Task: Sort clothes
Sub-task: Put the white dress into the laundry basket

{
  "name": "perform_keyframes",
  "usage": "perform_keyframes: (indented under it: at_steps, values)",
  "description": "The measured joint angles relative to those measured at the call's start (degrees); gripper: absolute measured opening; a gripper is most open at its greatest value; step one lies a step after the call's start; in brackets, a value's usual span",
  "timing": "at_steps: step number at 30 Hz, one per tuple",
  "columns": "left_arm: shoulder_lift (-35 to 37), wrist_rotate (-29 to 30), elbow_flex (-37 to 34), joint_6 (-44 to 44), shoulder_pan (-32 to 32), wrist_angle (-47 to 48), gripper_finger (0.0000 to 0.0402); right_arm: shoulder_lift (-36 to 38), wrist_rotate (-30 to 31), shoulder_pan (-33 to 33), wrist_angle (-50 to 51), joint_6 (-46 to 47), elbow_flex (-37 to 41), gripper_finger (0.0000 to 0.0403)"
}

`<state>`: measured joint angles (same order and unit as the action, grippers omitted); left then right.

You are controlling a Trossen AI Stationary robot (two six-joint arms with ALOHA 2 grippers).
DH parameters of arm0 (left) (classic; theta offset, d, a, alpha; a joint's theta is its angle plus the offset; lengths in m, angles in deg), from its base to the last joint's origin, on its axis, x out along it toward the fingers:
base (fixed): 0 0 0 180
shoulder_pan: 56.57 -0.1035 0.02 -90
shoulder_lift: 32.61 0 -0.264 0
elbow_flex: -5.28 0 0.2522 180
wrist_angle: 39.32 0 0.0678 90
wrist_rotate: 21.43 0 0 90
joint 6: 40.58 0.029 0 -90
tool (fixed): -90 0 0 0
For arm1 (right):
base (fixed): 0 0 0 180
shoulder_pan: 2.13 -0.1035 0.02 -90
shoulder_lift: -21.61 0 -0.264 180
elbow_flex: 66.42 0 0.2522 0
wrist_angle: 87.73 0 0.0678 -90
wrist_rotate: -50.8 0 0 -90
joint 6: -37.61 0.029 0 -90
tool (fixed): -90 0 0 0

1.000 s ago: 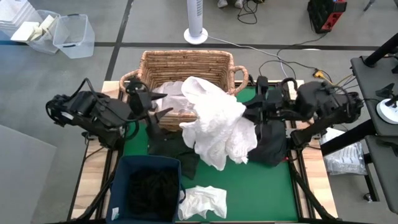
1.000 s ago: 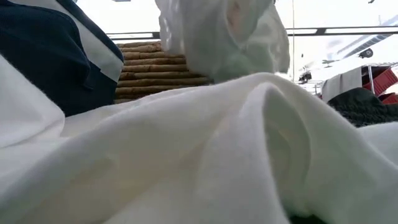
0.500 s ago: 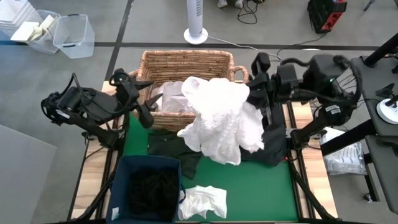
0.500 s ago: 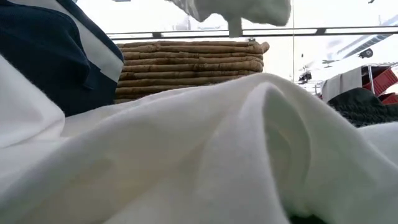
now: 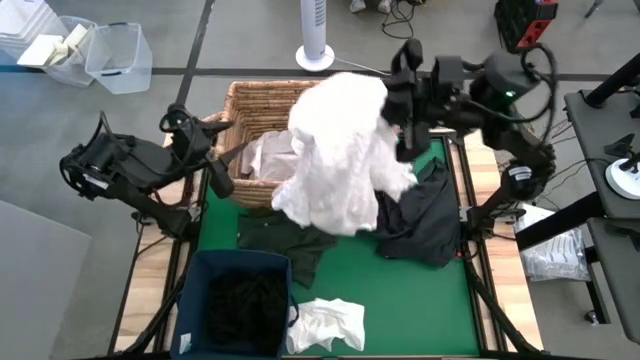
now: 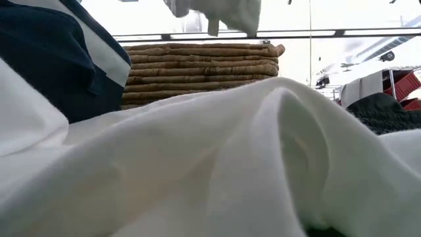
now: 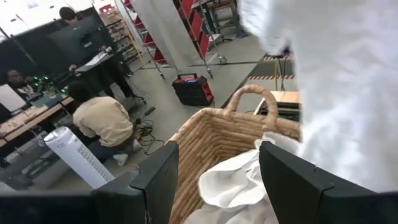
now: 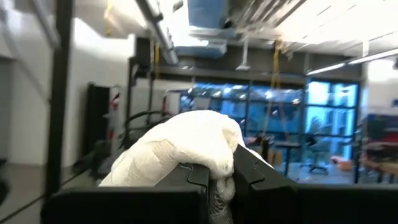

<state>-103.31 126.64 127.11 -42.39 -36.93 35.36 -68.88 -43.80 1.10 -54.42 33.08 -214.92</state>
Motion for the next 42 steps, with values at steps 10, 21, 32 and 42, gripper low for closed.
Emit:
perform_keyframes:
  at_steps: [10, 21, 32, 42]
  values:
    - [6.4, 0.1, 0.0, 2.8, 0.0, 2.9, 0.0201, -8.9, 0.1, 8.6, -19.4, 3.5, 0.0, 0.0012]
    - [10.3, 0.1, 0.0, 4.2, 0.0, 7.0, 0.0201, -21.4, 0.1, 16.0, -40.8, 8.3, 0.0, 0.0012]
    - [11.9, -0.1, 0.0, 4.3, 0.0, 9.2, 0.0201, -32.0, 0.1, 20.9, -47.2, 18.0, 0.0, 0.0012]
    - [13.1, -0.1, 0.0, 4.3, 0.0, 10.1, 0.0201, -35.1, -0.4, 22.0, -33.3, 20.6, 0.0, 0.0012]
